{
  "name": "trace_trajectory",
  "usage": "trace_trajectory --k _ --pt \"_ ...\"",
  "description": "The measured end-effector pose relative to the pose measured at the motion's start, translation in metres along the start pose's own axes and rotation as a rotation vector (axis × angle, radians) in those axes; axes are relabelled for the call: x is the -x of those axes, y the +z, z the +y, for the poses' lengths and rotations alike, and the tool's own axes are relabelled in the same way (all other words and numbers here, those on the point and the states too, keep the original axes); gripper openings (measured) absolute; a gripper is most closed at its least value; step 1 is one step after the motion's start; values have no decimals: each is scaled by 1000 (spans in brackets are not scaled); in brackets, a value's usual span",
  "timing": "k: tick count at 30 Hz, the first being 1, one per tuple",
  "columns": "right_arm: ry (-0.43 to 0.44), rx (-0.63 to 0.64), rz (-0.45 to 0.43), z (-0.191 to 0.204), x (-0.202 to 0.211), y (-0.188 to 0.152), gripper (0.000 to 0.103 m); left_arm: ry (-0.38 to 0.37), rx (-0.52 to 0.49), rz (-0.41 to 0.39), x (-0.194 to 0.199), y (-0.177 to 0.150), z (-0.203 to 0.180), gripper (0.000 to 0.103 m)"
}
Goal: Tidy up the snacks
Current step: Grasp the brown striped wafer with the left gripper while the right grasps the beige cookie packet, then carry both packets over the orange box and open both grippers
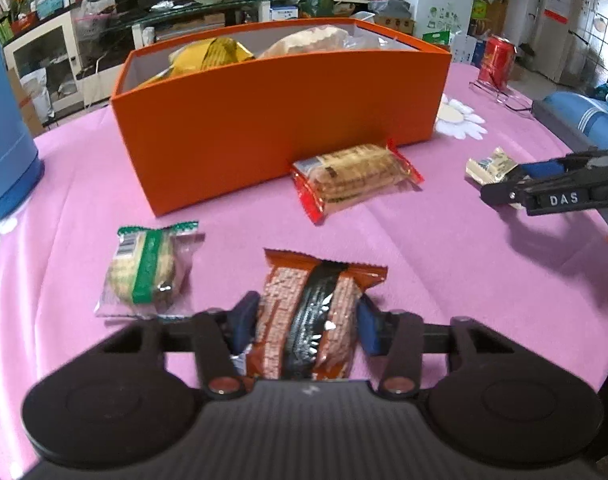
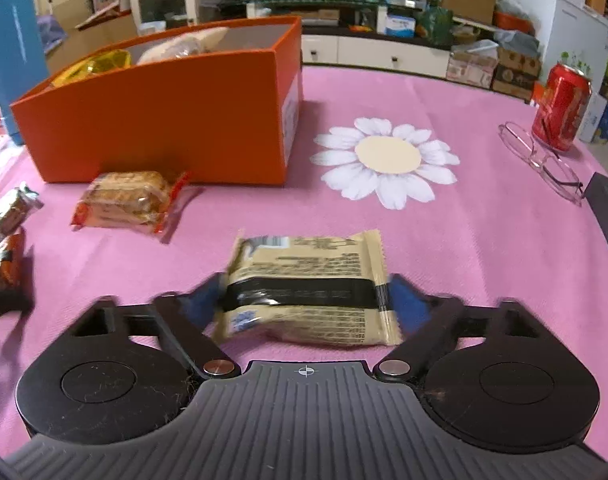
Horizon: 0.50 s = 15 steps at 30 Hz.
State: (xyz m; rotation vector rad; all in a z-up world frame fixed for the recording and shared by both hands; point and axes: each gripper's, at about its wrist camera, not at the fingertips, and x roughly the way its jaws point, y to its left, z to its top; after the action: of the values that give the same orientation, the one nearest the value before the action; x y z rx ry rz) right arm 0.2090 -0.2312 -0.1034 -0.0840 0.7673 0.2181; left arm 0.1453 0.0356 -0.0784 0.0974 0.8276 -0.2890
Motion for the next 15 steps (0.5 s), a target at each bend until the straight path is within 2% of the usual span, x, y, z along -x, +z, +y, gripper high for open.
trace_trajectory --k 1,2,6,10,15 --pt "11 0 -1 0 3 0 34 0 16 0 0 1 1 48" --pt "22 -2 -3 1 5 0 29 1 25 -1 1 1 2 48" --pt "102 -70 -38 -2 19 7 27 -12 76 -34 12 10 6 48" --pt "150 -83 -150 8 47 24 28 -2 103 -93 27 27 5 48" --pt "175 -38 -281 32 74 58 28 -5 164 -208 44 75 14 48"
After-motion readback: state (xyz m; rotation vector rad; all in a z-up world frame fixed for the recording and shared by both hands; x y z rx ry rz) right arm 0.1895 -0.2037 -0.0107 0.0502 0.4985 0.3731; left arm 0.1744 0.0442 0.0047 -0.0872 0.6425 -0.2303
